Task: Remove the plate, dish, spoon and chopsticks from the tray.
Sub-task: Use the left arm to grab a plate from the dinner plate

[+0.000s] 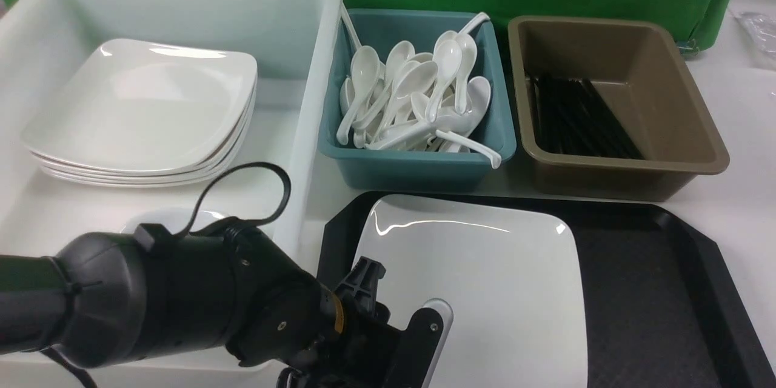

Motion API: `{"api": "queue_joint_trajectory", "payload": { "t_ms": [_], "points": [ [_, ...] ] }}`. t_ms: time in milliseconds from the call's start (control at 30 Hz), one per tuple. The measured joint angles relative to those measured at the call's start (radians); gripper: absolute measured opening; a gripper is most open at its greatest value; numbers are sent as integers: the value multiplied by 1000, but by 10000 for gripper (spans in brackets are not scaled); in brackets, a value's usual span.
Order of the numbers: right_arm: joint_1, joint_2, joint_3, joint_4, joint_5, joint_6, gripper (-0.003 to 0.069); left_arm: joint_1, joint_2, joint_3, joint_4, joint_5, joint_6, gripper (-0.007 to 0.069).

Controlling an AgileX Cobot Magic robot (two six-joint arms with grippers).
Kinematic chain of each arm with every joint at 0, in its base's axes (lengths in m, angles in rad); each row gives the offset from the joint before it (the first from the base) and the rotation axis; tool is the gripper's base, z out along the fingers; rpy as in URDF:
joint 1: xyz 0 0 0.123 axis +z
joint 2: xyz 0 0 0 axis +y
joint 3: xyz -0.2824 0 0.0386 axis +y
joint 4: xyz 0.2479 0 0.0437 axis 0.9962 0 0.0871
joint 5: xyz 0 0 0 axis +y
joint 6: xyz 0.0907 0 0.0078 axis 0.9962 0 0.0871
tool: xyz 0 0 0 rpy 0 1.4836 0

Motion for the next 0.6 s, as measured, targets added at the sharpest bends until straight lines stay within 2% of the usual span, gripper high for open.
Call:
{"api": "queue_joint_trajectory", "payload": {
  "t_ms": [200, 367, 433, 600],
  "points": [
    [0, 0, 0, 1, 3, 0, 181, 0, 15, 0, 1, -3, -8, 340],
    [0, 0, 0, 1, 4, 3, 192, 0, 23, -2, 30, -30, -68, 221],
    [0, 0, 0, 1, 3, 4, 192, 0, 26, -2, 41, -50, -91, 195],
    [0, 0, 0, 1, 6, 7, 195, -6, 17, -2, 24, -47, -114, 194]
  ]
}}
